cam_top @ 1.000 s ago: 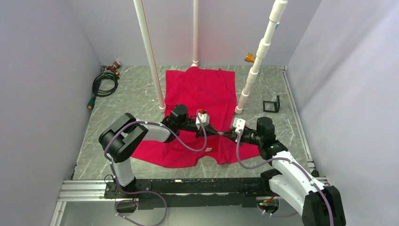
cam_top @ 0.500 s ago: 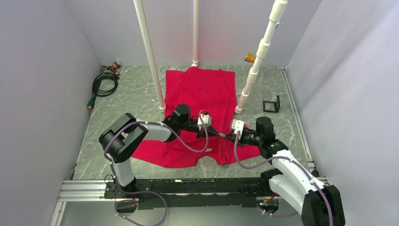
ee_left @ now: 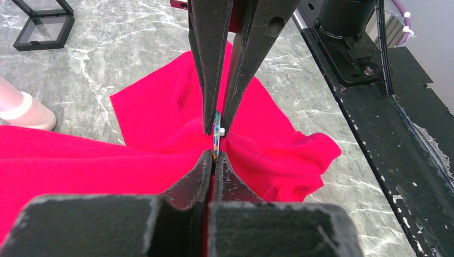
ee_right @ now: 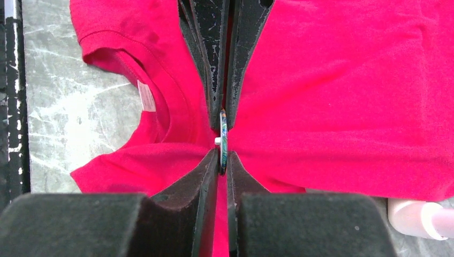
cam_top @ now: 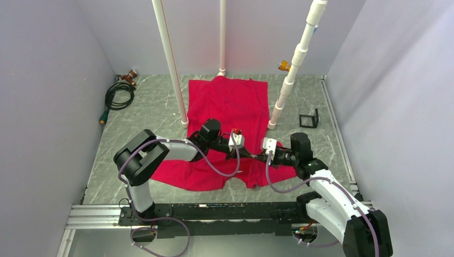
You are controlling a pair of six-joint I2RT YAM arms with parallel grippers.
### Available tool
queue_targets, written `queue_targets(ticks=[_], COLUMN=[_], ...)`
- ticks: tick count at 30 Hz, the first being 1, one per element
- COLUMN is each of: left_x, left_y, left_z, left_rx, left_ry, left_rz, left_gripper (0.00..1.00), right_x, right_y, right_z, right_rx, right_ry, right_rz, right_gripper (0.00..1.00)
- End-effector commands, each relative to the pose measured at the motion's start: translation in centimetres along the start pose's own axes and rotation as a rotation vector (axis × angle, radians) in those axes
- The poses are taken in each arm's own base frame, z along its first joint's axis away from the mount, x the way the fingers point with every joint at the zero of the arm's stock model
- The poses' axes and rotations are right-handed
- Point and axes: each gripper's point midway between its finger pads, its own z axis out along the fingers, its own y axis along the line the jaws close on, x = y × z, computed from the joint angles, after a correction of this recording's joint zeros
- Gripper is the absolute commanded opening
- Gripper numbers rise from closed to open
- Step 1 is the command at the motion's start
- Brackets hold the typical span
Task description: Remove the brooch from the garment
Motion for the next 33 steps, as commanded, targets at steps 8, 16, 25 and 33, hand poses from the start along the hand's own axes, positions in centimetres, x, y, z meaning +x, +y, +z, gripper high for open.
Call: queue_targets(ticks=[8,16,25,33], left_x=[-0.7,-0.7,-1.1,-1.6], left_y=[-0.1,-0.1,-0.2,0.7], left_z=[0.6,0.5,0.6,0.1], left_rx=[0.036,0.035,0.044,-0.043], left_ry=[-0.009,-0.006,-0.014,-0.059], left_rz=[0.043,0.047,0.033,0.025], left_gripper=[0.00,0.00,0.00,0.38], right_x=[-1.7,-1.6,-1.4,-2.8], right_y=[-0.6,-0.8,-0.9,-1.3], right_z=[-0.6,-0.8,-0.5,-0.4], right_rx=[-0.025,-0.030,-0.024,0.021], right_ry=[-0.014,-0.008,-0.020,-0.069], right_rz=[-0.060,-0.063,-0.062,0.144], right_gripper=[0.17,0.17,0.00,0.00])
